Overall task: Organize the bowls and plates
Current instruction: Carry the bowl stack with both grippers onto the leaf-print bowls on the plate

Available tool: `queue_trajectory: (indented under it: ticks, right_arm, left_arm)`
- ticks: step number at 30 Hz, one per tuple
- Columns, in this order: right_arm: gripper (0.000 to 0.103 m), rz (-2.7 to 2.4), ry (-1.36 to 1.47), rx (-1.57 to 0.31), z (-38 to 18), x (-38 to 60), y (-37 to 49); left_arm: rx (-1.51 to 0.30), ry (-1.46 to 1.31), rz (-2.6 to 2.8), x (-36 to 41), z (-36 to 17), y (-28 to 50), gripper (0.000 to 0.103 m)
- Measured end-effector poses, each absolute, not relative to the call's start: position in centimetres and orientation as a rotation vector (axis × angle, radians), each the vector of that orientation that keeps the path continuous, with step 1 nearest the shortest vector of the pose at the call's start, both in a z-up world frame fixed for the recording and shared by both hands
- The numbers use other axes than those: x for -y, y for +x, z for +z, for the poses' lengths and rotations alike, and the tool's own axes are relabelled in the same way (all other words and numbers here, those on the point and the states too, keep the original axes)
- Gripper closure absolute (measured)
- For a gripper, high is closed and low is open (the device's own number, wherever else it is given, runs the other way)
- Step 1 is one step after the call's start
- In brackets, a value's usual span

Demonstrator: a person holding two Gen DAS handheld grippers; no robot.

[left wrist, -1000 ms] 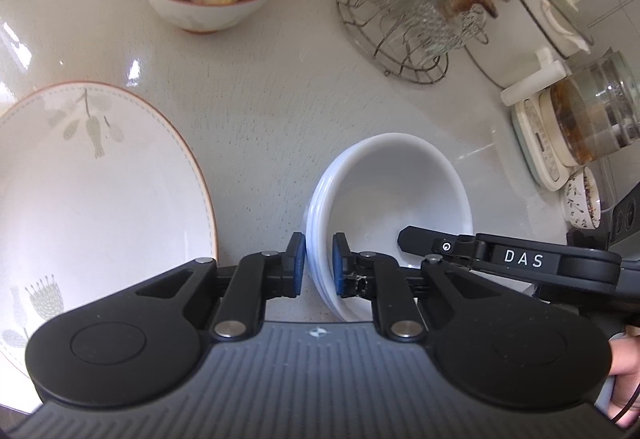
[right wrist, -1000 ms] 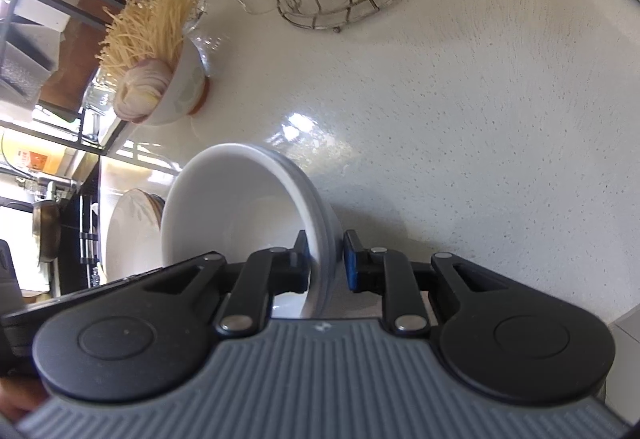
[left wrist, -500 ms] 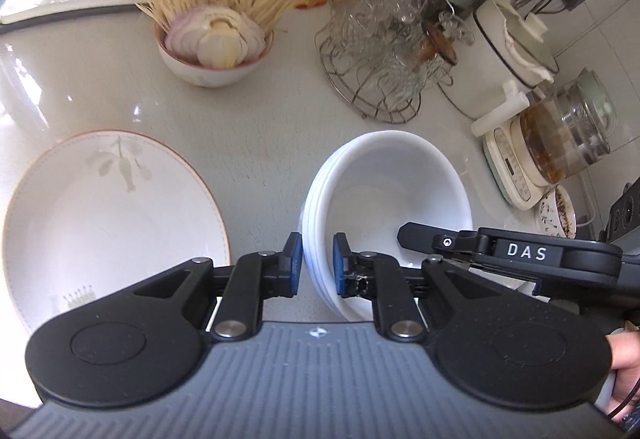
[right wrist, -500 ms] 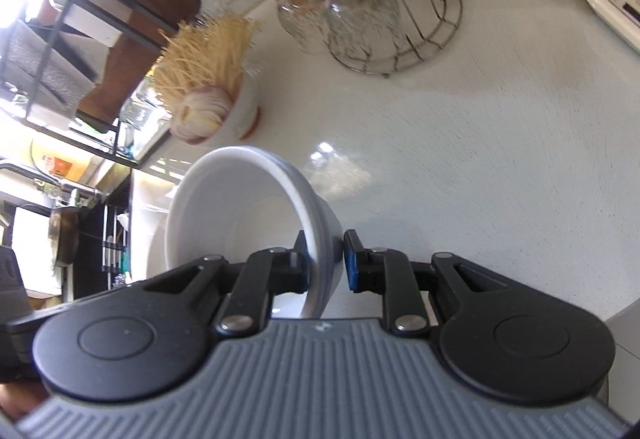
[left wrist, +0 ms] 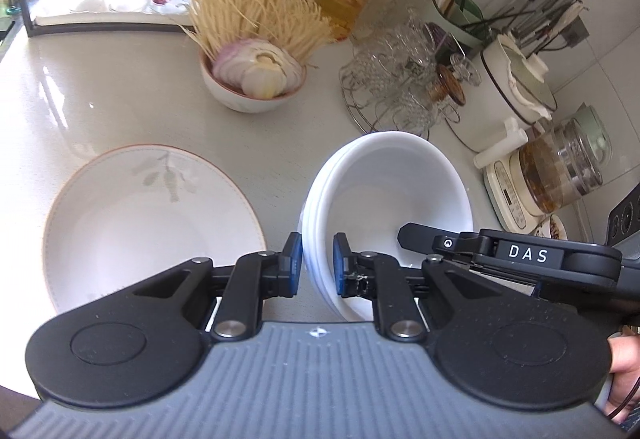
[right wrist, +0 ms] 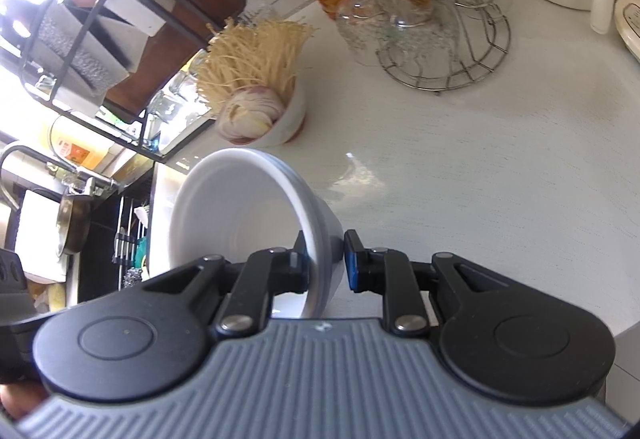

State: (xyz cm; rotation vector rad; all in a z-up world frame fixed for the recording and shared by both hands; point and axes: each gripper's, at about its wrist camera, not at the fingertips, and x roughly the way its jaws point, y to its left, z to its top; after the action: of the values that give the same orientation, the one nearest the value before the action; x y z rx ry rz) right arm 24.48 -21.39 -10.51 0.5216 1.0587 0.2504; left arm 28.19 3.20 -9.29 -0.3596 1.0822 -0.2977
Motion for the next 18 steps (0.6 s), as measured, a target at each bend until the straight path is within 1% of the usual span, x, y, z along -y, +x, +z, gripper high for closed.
queue_trajectory:
  ticks: [9, 18]
  right_arm:
    - [0.082, 0.299, 0.477, -1.061, -9.8, 18.1, 24.8]
    - [0.082, 0.334, 0.462, -1.079, -10.3, 14.6, 24.6]
  left_arm:
    - [-1.056, -0.380, -0.256, -6.6, -8.9, 27.1, 0.086]
    - [-1.053, -0.404, -0.213, -10.4, -9.3, 25.9, 0.086]
